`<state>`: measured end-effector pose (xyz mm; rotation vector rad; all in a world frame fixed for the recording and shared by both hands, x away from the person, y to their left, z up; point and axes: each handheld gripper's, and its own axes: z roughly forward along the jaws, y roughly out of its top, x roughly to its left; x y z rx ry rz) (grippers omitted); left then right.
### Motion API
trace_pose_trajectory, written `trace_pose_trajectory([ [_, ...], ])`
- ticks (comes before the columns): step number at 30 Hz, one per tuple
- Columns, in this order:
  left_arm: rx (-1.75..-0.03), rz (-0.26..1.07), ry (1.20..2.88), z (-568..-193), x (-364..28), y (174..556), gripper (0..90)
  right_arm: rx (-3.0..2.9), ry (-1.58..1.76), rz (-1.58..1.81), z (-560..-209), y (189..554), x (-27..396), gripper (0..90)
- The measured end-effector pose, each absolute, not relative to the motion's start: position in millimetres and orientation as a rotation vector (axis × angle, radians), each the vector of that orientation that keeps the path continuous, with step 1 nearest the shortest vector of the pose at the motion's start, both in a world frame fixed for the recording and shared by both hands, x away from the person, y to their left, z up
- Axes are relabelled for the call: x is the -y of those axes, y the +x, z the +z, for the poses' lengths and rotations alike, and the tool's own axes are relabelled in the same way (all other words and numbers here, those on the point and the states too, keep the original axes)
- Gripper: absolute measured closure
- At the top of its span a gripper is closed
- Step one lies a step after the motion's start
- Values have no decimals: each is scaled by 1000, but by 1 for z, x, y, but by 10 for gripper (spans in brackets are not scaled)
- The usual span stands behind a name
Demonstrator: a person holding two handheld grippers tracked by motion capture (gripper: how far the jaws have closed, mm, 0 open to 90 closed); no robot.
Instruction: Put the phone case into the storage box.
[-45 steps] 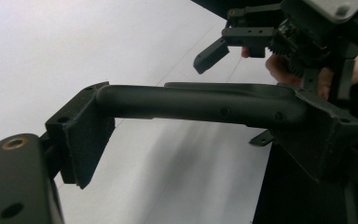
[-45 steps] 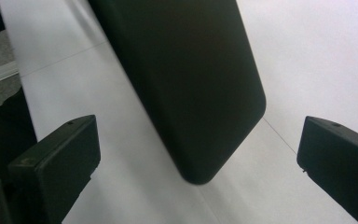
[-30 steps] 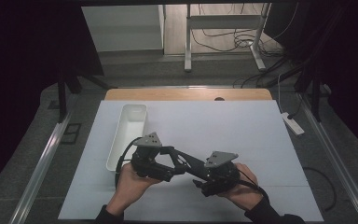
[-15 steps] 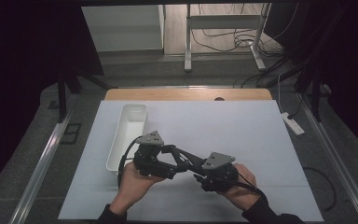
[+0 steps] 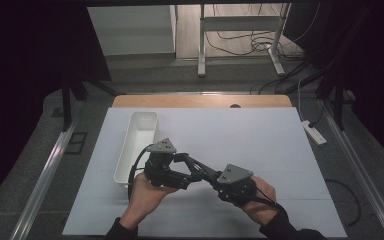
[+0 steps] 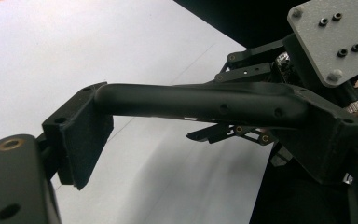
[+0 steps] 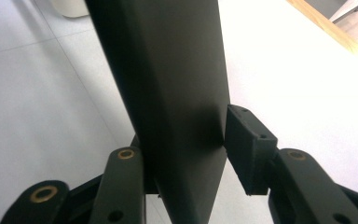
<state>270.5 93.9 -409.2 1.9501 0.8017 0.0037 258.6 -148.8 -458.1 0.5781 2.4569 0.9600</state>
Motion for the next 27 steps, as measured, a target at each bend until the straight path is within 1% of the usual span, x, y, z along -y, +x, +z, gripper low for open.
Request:
trace_pose_trajectory([
  [3, -800, 7, 1949, -410, -94, 271, 139, -2454, 556, 952, -459, 257, 148, 647],
  [8, -795, 17, 1958, -410, -93, 270, 133, -2459, 526, 942, -459, 257, 148, 672],
  [13, -812, 10, 1947, -412, -94, 271, 125, -2463, 504, 921, -459, 256, 147, 725],
  [16, -805, -12, 1932, -414, -96, 273, 116, -2455, 479, 924, -459, 254, 146, 773],
  [17, -800, -28, 1918, -415, -98, 273, 141, -2456, 479, 925, -459, 253, 146, 838],
  [18, -802, -59, 1895, -417, -101, 276, 160, -2457, 477, 917, -458, 254, 146, 844],
  [21, -821, -59, 1892, -420, -105, 278, 99, -2453, 472, 904, -456, 253, 147, 848],
  [27, -817, -27, 1903, -421, -109, 277, 47, -2494, 488, 895, -457, 255, 147, 850],
])
